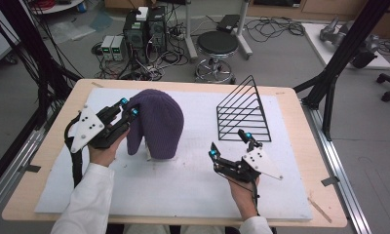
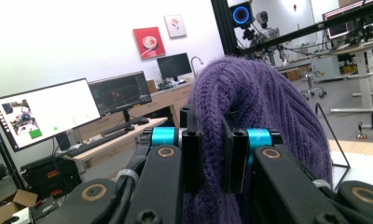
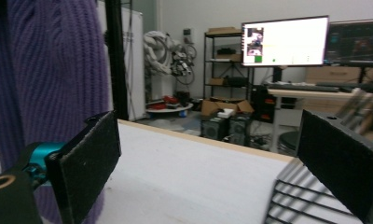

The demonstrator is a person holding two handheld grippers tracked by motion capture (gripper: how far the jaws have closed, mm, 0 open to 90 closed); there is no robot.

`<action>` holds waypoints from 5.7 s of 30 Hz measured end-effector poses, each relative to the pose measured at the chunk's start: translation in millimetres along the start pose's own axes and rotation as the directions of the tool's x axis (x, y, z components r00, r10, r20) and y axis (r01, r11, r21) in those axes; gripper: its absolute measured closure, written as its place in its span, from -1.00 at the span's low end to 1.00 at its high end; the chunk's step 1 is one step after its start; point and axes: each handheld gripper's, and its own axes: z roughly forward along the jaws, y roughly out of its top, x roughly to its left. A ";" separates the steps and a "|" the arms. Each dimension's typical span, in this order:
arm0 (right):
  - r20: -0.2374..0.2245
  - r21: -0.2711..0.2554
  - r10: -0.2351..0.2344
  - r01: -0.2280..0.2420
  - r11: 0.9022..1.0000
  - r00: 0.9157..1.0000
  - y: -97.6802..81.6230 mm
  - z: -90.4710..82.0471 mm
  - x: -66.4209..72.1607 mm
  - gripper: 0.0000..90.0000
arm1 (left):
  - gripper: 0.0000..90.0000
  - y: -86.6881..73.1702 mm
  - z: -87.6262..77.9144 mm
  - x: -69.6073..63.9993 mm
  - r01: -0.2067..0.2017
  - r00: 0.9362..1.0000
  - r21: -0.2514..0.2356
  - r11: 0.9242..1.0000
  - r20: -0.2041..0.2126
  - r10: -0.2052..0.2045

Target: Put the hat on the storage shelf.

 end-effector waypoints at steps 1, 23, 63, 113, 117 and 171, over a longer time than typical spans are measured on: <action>0.000 0.000 0.000 0.000 1.000 1.000 0.0 0.0 0.0 -0.87 | 0.80 1.3 -0.1 0.5 -0.003 1.000 -0.002 1.000 0.001 0.003; -0.272 -0.006 0.103 -0.109 0.994 0.957 11.1 69.7 30.2 -0.87 | 0.80 22.3 14.4 1.1 0.023 0.999 -0.080 0.997 0.034 -0.020; -0.153 0.093 0.046 -0.032 0.995 0.987 82.0 69.9 -31.2 0.77 | 0.80 43.6 69.2 5.0 -0.010 0.988 -0.079 0.997 0.152 0.022; 0.385 0.050 -0.104 0.092 0.995 0.917 138.2 53.9 -134.8 0.76 | 0.79 62.5 226.0 -49.5 0.000 0.955 -0.088 0.996 0.296 0.026; 0.405 0.062 -0.107 0.090 0.994 0.908 135.2 54.8 -138.5 0.76 | 0.79 57.6 230.5 -53.4 -0.005 0.954 -0.081 0.997 0.298 0.029; 0.460 0.264 0.050 -0.190 0.946 0.886 23.5 32.7 -153.3 0.72 | 0.79 -18.5 244.5 -100.2 -0.215 0.910 0.225 0.950 0.399 0.111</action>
